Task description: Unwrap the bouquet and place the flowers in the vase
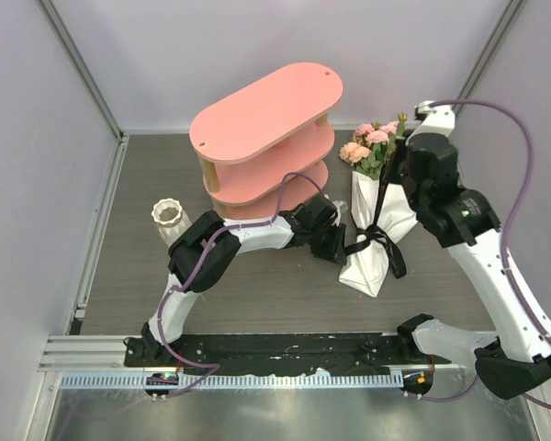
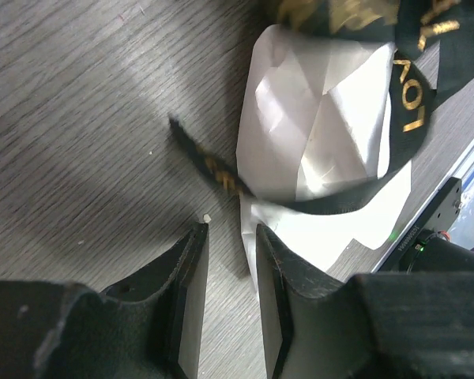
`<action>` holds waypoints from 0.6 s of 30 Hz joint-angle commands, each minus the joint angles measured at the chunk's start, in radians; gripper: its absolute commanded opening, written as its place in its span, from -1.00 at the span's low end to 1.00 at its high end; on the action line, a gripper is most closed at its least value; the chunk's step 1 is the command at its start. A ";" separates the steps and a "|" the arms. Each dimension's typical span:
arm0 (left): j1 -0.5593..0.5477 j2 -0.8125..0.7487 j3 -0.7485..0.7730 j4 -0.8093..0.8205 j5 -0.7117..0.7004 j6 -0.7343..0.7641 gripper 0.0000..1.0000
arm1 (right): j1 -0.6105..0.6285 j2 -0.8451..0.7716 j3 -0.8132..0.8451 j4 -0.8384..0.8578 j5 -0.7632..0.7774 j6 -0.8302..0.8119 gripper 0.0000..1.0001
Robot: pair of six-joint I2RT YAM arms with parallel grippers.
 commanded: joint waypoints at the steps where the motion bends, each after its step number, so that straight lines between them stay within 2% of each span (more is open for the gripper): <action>1: -0.006 0.023 0.027 0.009 -0.015 -0.008 -0.31 | 0.005 -0.046 0.255 0.004 -0.014 0.041 -0.98; 8: -0.008 0.022 0.026 0.002 -0.022 -0.007 -0.31 | 0.004 -0.017 0.562 0.020 -0.088 0.044 -0.98; 14: -0.008 0.005 0.024 -0.008 -0.025 0.001 -0.30 | 0.005 -0.012 0.627 0.089 -0.174 0.064 -0.98; 18: -0.008 -0.053 0.019 -0.027 -0.037 0.016 -0.22 | 0.005 -0.014 0.616 0.106 -0.211 0.069 -0.98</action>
